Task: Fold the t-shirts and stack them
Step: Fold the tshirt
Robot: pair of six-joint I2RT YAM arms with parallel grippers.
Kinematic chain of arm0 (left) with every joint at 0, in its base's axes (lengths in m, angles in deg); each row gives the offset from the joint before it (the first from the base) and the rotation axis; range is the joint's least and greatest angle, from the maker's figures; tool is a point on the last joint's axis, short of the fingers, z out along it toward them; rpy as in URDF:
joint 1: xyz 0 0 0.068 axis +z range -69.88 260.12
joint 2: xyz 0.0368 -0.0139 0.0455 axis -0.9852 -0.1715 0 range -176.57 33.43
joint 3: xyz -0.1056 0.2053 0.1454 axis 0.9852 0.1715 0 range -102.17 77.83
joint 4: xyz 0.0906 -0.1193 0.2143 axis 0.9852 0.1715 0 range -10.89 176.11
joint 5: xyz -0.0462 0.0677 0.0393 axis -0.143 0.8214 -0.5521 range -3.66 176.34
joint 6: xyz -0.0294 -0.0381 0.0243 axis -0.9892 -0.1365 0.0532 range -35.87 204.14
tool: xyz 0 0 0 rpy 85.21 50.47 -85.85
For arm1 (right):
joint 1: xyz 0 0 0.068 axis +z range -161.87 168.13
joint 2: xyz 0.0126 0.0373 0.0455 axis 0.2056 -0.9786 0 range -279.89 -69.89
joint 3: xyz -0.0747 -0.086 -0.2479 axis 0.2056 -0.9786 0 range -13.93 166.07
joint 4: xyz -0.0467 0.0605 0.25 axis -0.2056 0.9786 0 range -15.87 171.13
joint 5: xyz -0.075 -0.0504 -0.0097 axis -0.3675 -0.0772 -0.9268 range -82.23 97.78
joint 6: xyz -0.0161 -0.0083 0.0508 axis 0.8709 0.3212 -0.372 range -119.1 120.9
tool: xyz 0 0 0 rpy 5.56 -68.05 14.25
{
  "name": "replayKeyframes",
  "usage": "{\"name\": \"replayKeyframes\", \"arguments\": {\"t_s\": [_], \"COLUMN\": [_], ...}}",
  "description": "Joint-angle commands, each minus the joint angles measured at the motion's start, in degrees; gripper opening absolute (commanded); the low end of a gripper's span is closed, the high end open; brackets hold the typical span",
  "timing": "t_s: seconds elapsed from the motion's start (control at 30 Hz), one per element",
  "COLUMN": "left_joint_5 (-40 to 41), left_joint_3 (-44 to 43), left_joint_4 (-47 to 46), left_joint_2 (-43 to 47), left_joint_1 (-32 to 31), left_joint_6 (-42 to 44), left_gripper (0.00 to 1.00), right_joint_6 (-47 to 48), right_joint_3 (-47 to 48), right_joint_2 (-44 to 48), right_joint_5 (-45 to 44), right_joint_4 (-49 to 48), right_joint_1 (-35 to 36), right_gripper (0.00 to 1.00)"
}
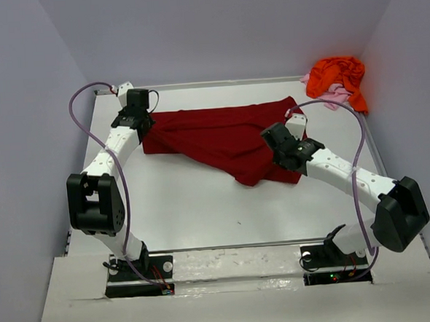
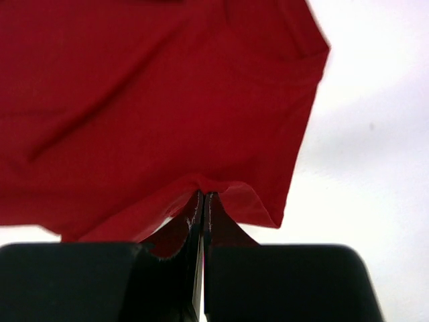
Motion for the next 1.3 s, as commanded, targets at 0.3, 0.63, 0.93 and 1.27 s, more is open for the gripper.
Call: {"name": "replayKeyframes", "arguments": {"t_s": [0.3,0.63,0.93,1.27], "left_joint_5": [2.9,1.9,0.2,2.1], "left_joint_3": [0.1,0.1,-3.7,-10.9], "left_joint_4": [-1.3,-1.9,-0.9,0.6], "left_joint_2": [1.7,1.3,-4.3,-12.3], "left_joint_1": [-0.3,-0.3,-0.5,-0.7], "left_joint_6": [1.0,0.9,-0.2,0.6], "left_gripper": [0.0,0.0,0.0,0.0], "right_joint_6": [6.5,11.8,16.1,20.2], "right_joint_3": [3.1,6.3,10.7,19.1], "right_joint_2": [3.2,-2.1,-8.9,-18.0], "right_joint_5": [-10.1,-5.8,-3.3,-4.6], "right_joint_4": [-5.8,-10.0,-14.2,-15.7], "right_joint_1": [-14.4,-17.4,-17.4,-17.4], "right_gripper": [0.0,0.0,0.0,0.0]}}
